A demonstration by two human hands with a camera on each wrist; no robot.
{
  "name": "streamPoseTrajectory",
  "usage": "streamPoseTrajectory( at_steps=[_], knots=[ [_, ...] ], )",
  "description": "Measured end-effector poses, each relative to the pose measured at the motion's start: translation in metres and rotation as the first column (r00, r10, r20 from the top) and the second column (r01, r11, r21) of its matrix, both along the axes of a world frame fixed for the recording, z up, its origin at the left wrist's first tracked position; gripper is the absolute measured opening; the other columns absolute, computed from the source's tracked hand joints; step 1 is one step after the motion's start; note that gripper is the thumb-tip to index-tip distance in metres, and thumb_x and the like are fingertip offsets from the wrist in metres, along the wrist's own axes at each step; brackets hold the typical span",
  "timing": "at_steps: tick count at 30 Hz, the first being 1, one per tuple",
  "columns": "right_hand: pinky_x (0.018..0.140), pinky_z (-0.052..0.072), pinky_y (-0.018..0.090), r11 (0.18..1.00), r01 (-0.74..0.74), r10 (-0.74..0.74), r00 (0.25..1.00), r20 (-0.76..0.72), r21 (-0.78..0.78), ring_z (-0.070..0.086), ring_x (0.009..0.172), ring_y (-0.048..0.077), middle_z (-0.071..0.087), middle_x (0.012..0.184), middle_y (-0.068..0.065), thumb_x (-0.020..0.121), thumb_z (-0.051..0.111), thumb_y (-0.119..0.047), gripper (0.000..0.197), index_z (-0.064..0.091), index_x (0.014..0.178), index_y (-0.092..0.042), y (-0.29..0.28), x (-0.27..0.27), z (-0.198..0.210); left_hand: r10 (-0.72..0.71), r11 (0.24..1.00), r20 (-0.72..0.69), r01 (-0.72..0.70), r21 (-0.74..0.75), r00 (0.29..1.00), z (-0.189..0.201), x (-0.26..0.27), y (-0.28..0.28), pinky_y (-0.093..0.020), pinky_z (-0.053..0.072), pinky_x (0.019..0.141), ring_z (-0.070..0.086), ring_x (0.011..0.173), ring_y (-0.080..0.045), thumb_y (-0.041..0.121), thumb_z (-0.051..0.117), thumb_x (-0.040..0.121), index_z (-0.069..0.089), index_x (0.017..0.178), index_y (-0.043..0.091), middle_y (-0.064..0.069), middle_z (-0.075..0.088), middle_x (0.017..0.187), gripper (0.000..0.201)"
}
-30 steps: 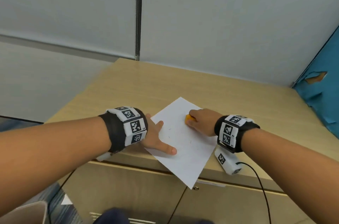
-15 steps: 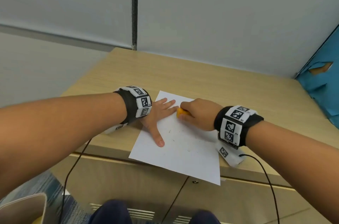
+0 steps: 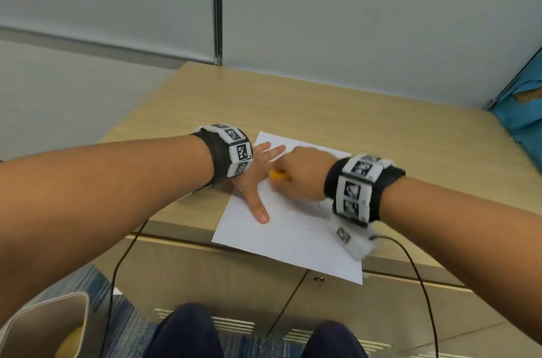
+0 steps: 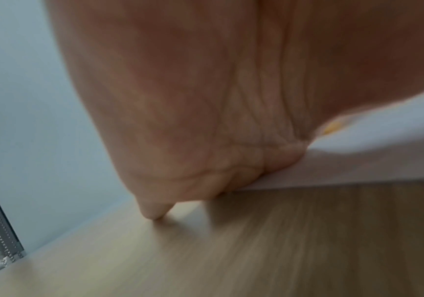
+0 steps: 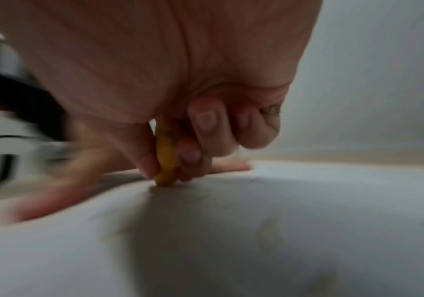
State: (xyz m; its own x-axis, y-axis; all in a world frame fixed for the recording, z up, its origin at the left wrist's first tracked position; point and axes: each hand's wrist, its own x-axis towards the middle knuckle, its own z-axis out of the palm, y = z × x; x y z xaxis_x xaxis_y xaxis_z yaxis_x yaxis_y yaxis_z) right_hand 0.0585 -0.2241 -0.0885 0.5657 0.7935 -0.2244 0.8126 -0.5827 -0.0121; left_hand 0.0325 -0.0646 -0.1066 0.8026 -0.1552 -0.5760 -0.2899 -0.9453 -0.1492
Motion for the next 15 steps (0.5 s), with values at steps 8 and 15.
streamPoseTrajectory(
  at_steps=[8, 15],
  knots=[
    [0.072, 0.049, 0.035, 0.983, 0.171, -0.161, 0.976, 0.146, -0.06, 0.061, 0.085, 0.028, 0.064, 0.094, 0.005, 0.1, 0.041, -0.041, 0.034, 0.064, 0.106, -0.017, -0.003, 0.019, 0.003, 0.008, 1.0, -0.002, -0.008, -0.014, 1.0, 0.002, 0.0, -0.001, -0.059, -0.007, 0.116, -0.027, 0.147, -0.031, 0.088, 0.064, 0.052, -0.026, 0.151, 0.035, -0.001, -0.037, 0.158, 0.143],
    [0.08, 0.051, 0.038, 0.999, -0.02, 0.019, 1.0, -0.018, -0.032, 0.064, 0.091, 0.026, 0.063, 0.091, -0.001, 0.1, 0.042, -0.043, 0.029, 0.062, 0.107, -0.023, -0.006, -0.012, 0.003, -0.002, 1.0, 0.007, 0.002, -0.025, 1.0, -0.003, 0.001, 0.001, -0.061, -0.006, 0.115, -0.028, 0.147, -0.03, 0.09, 0.065, 0.045, -0.03, 0.148, 0.037, 0.0, -0.039, 0.157, 0.15]
  ],
)
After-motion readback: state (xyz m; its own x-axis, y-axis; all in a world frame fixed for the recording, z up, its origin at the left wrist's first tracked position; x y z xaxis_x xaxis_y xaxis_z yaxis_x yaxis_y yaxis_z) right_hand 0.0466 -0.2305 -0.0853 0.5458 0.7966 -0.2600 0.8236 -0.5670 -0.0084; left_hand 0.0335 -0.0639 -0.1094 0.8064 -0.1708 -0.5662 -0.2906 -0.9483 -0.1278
